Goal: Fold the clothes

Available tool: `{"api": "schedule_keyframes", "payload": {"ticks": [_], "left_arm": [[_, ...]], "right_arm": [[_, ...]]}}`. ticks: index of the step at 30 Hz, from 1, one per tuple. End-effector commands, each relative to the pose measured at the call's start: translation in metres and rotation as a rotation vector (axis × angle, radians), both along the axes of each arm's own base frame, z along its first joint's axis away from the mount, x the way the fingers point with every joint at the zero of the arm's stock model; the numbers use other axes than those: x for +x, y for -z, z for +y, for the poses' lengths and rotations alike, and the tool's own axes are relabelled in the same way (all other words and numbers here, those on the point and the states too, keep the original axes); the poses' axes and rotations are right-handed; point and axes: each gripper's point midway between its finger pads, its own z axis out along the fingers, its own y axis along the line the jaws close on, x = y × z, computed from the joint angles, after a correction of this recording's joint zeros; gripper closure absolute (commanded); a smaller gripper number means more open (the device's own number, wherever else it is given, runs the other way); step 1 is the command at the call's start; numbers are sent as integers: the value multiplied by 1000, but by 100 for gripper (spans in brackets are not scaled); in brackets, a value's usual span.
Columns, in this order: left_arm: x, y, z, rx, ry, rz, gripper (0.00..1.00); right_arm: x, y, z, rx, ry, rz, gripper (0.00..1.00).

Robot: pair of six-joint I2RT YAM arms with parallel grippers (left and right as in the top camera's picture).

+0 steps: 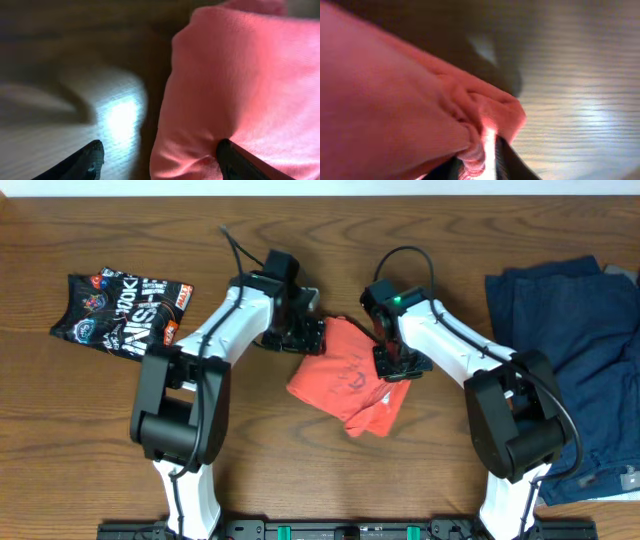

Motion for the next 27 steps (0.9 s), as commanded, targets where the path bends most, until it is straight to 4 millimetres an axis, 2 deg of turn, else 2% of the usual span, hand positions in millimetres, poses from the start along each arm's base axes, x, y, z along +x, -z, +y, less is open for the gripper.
{"api": "schedule_keyframes", "payload": {"ticks": [1,3,6,10,12,14,16,18,20,22,24,27], "left_arm": [[-18,13,4,32,0,81,31],[-33,13,8,53,-1,143,36],[-65,10,18,107,-51,296,40],[-102,1,30,189,-146,483,41],[-110,-4,30,203,-139,507,43],[-109,-11,29,194,-137,487,43],[-97,-20,27,166,-143,415,43],[-73,-34,25,117,-157,294,43],[-38,-52,17,42,-168,122,42],[-8,-68,9,-22,-171,-29,34],[18,-80,-1,-74,-169,-151,32],[36,-83,-12,-108,-156,-227,32]], "right_arm": [[17,-3,-28,-133,27,-78,73],[26,-4,-35,-165,31,-118,71],[51,-5,-37,-155,9,-201,71],[86,-6,-36,-103,-14,-315,69],[93,-10,-41,-98,5,-337,65],[95,-18,-43,-76,22,-337,57],[93,-32,-44,-57,28,-329,53],[90,-53,-42,-30,31,-339,51],[84,-75,-36,25,29,-353,46],[71,-88,-25,103,5,-329,44],[52,-95,-15,179,-12,-271,44],[26,-91,-13,189,-29,-166,44]]}}
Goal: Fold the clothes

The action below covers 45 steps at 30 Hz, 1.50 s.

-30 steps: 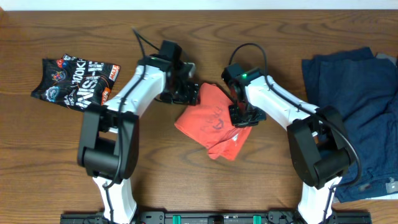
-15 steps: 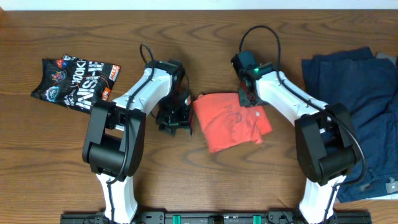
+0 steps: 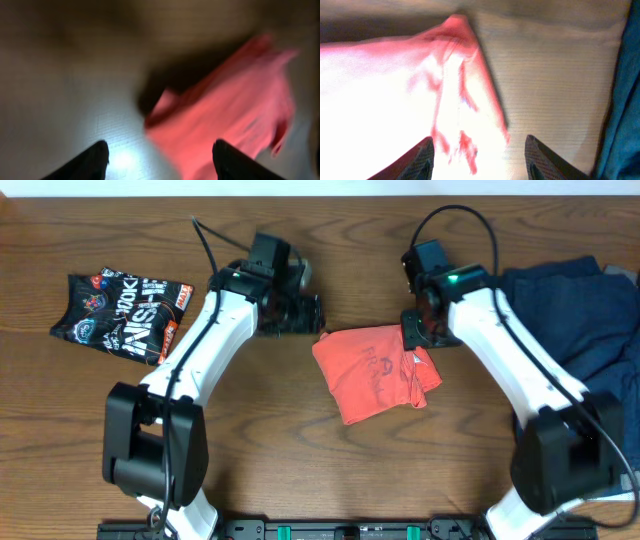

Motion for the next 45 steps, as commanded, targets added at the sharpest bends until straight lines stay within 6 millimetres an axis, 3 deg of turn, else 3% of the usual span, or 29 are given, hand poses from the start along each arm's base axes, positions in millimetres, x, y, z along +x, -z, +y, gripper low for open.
{"api": "schedule_keyframes", "payload": {"ticks": [1,7,12,13,17,18,22,24,28,31,34,38,39,41,45], "left_arm": [[9,3,-9,-7,11,-30,32],[3,33,-25,11,48,22,32],[-12,60,-32,42,78,103,32],[-17,65,-32,51,81,124,32],[-48,80,-25,103,94,258,32],[-58,83,-22,119,97,296,37],[-95,94,-11,172,111,426,71],[-113,104,-7,196,123,477,79],[-147,121,-3,237,145,552,81],[-152,123,-3,242,138,563,81],[-141,113,-5,221,109,530,80],[-111,81,-2,162,65,425,61],[-101,71,0,142,48,386,46],[-82,52,4,103,17,305,5],[-42,26,9,32,-31,129,2]], "right_arm": [[-21,4,16,74,-64,92,44],[-48,41,11,42,-77,187,48],[-61,74,10,62,-77,203,57],[-62,79,9,60,-77,198,60],[-53,94,-3,0,-58,131,97],[-47,95,-11,-36,-31,98,99],[-16,83,-27,-111,15,-29,99],[7,70,-31,-131,35,-114,99],[51,44,-26,-108,4,-270,99],[71,34,-21,-86,-1,-355,96],[75,32,-20,-80,1,-372,69],[63,37,-22,-94,-8,-317,44],[57,38,-24,-102,-10,-292,42],[45,40,-28,-111,3,-250,41],[29,39,-33,-109,69,-200,41]]}}
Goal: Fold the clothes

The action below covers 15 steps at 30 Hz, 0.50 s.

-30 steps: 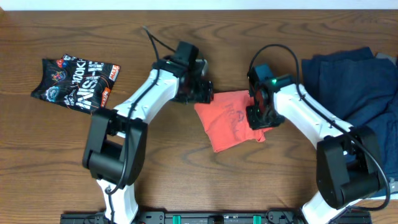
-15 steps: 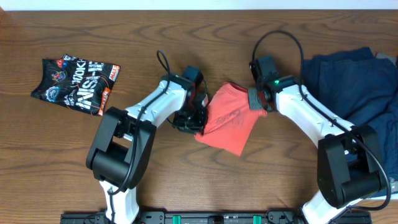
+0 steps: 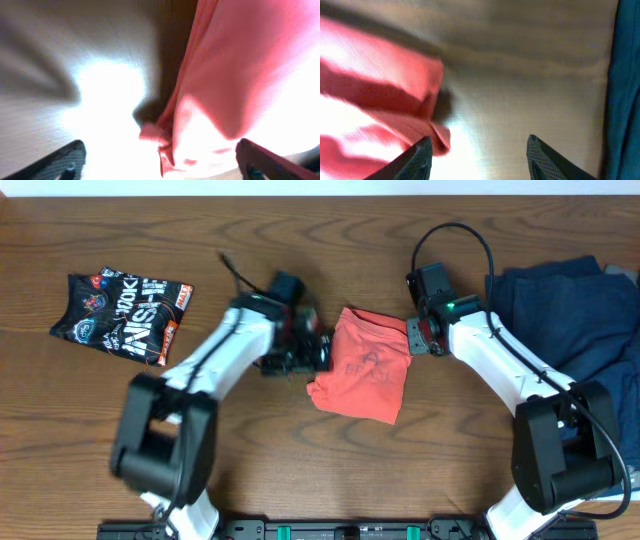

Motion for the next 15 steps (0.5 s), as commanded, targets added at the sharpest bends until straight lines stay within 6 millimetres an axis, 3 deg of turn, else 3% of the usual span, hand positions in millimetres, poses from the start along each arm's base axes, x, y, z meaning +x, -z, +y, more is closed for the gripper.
{"api": "schedule_keyframes", "payload": {"ticks": [1,5,9,15], "left_arm": [[32,-30,5,-33,-38,-147,2],[50,-34,-4,-84,-5,-226,2],[50,-33,-32,-245,124,-243,2],[48,-1,-46,-311,150,-169,2]], "right_arm": [[0,-16,-5,12,80,-37,41],[-10,-13,-6,22,107,3,40],[-14,-12,-7,21,117,20,39],[-19,-11,-8,16,125,40,38]]}}
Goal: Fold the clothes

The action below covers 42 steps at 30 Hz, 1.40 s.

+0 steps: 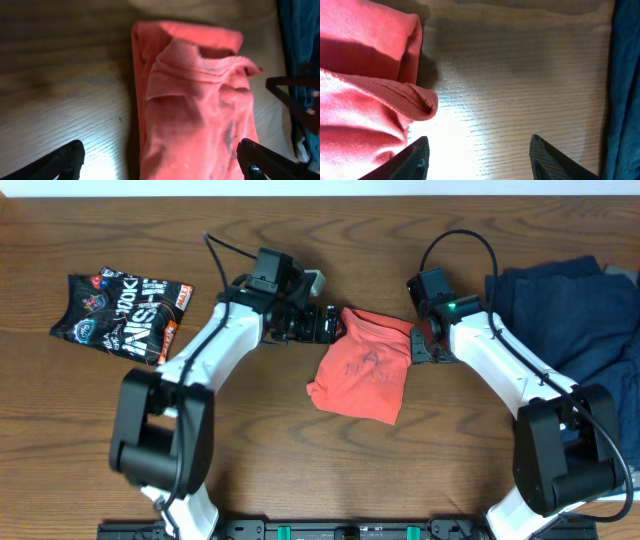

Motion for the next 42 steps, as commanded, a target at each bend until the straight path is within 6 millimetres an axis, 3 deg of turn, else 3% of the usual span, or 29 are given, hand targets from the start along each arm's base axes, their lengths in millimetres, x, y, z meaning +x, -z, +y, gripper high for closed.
{"api": "schedule_keyframes", "payload": {"ticks": [1,9,11,13,15,16,17,20,23,27,32,35,36,39,42], "left_arm": [[-6,22,-11,-50,61,52,2],[-21,67,-37,-91,114,150,3],[-28,76,-46,-88,138,167,16],[-34,81,-53,-84,158,176,37],[-36,83,-58,-86,173,167,65],[-34,83,-61,-90,177,153,85],[-31,81,-62,-96,177,138,92],[-18,69,-58,-108,160,94,94],[4,46,-38,-124,105,37,94],[41,4,16,-111,-35,-74,94],[82,-63,126,-61,-291,-255,94],[92,-91,199,-11,-454,-343,94],[93,-97,233,18,-530,-365,94],[88,-99,291,59,-657,-372,93],[74,-88,352,132,-804,-343,83]], "right_arm": [[4,-13,-1,11,33,-36,37],[1,-12,0,25,39,-25,38],[0,-11,0,25,47,-21,38],[0,-11,0,23,47,-18,38],[-2,-11,-1,21,47,-12,38],[-3,-12,-1,20,47,-9,37],[-5,-12,-2,18,47,-4,36],[-9,-20,-3,18,47,-4,33],[-10,-39,-5,33,52,-50,32],[-12,-73,-12,62,67,-136,29],[-20,-110,-22,89,85,-226,24],[-25,-120,-24,96,86,-249,24],[-26,-122,-24,101,85,-250,24],[-27,-122,-23,106,84,-246,24],[-28,-121,-18,130,76,-238,24]]}}
